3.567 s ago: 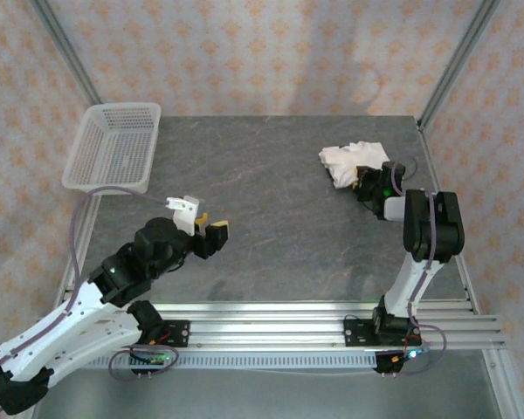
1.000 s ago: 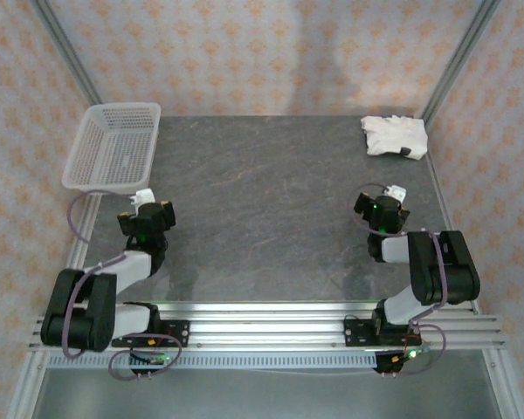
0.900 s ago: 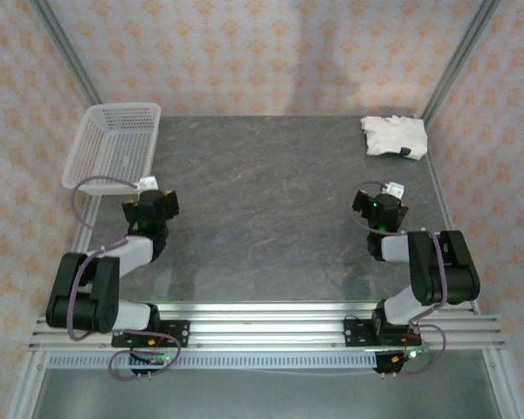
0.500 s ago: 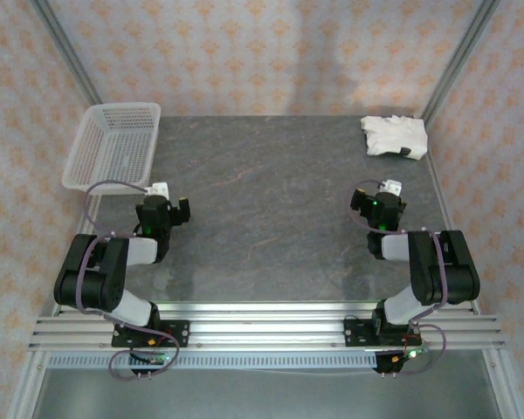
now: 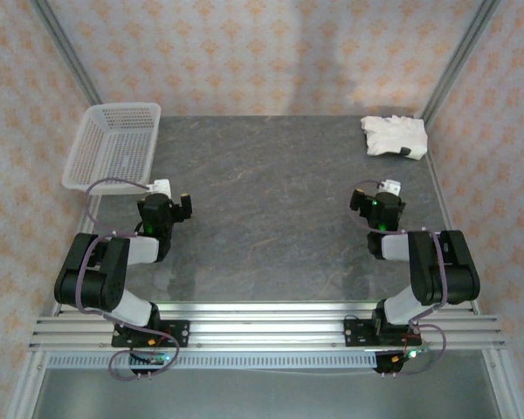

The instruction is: Fold the inside-out t-shirt

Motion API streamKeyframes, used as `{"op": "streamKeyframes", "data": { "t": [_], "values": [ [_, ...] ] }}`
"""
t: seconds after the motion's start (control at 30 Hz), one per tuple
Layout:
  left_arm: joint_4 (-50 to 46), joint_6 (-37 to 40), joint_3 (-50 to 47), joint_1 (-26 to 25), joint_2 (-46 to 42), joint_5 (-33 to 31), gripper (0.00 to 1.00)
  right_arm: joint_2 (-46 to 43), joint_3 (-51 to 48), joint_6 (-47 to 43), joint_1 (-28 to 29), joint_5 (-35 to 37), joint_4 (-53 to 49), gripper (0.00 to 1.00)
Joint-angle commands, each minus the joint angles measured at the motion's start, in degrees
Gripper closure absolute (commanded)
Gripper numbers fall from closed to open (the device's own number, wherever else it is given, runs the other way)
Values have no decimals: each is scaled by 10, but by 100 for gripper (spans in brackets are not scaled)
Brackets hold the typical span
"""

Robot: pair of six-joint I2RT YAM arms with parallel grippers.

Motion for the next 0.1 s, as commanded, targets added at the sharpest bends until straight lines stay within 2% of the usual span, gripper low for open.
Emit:
{"op": "streamKeyframes", "data": {
  "t": [0.0,0.07],
  "values": [
    [19,14,12,-2,-5,-14,0,-4,6,-8,4,-8,8,1],
    [20,14,12,-2,-5,-14,0,-4,5,-8,4,-6,11,1]
  ]
}}
